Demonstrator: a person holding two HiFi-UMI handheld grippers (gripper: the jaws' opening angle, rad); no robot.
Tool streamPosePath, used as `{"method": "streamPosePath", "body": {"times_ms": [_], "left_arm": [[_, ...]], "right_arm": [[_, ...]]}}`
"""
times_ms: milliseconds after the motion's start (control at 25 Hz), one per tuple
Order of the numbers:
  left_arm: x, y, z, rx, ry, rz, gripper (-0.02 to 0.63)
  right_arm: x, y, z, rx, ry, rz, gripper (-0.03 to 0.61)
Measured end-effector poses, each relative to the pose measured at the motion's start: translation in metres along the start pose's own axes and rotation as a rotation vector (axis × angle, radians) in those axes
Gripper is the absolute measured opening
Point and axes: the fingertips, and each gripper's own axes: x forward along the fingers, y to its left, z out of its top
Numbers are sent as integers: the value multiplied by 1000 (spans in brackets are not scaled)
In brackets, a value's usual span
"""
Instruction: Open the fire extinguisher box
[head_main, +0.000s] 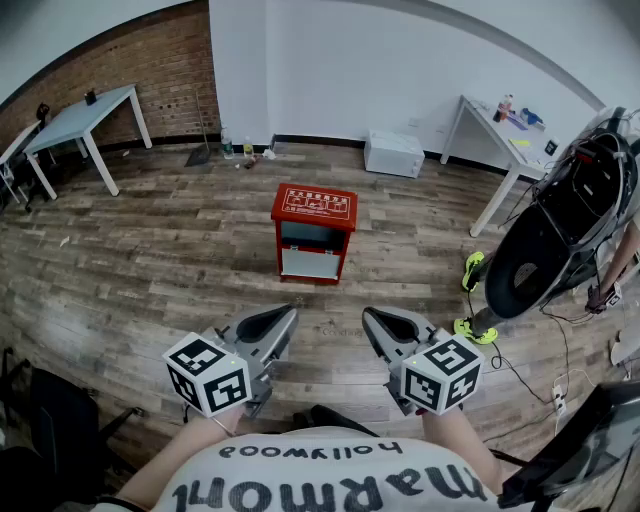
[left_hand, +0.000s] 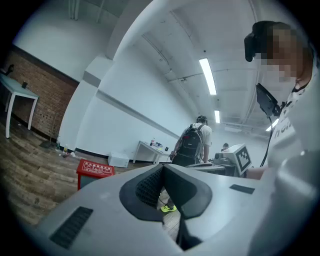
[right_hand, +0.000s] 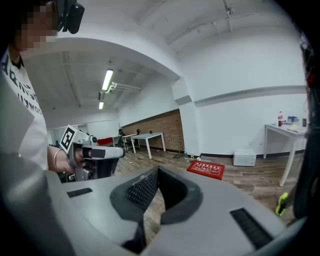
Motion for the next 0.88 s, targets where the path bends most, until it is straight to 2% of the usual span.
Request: {"method": "streamPosePath", "body": {"times_ms": [680,880], "left_arm": [[-8,8,1,-2,-23,-2,6],[-17,16,-1,15,-11,9,6]], "right_arm": [[3,-2,-3,-4,3,-45,9],[5,2,0,20,-40,-62,9]]}}
